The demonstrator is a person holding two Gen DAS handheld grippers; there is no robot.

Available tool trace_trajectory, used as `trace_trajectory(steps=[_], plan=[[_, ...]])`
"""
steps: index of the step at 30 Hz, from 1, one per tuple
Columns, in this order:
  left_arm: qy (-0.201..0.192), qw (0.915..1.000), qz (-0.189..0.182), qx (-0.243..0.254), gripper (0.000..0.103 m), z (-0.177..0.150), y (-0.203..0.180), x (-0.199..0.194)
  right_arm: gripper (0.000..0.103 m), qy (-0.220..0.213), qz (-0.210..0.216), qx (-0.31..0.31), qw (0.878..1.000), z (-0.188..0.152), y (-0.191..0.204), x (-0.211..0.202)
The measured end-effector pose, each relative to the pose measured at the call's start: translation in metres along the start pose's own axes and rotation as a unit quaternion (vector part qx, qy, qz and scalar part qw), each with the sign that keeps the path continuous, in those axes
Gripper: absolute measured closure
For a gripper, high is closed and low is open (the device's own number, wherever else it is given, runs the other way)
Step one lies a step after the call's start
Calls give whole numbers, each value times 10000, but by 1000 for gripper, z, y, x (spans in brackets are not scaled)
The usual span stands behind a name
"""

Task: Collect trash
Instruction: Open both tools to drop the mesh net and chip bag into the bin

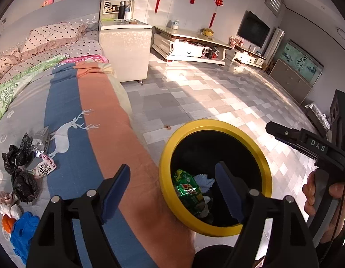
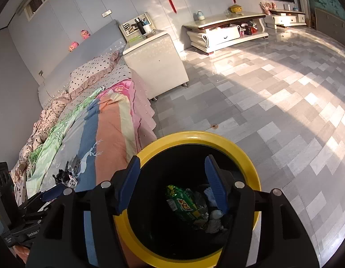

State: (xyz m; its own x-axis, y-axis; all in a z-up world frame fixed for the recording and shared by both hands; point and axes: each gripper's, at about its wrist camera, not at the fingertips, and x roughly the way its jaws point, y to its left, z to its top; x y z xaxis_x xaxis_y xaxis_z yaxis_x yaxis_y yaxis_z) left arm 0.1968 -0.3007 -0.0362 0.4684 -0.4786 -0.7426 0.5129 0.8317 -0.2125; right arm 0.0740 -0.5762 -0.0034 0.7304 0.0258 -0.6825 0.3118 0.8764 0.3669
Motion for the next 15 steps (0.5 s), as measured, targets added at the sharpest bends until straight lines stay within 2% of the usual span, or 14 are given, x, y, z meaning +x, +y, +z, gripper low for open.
trace_trajectory(steps=[15], plan=[[-196, 9966, 640, -473, 21, -27, 85, -65, 37, 203, 350, -660, 9970, -16, 93, 0]])
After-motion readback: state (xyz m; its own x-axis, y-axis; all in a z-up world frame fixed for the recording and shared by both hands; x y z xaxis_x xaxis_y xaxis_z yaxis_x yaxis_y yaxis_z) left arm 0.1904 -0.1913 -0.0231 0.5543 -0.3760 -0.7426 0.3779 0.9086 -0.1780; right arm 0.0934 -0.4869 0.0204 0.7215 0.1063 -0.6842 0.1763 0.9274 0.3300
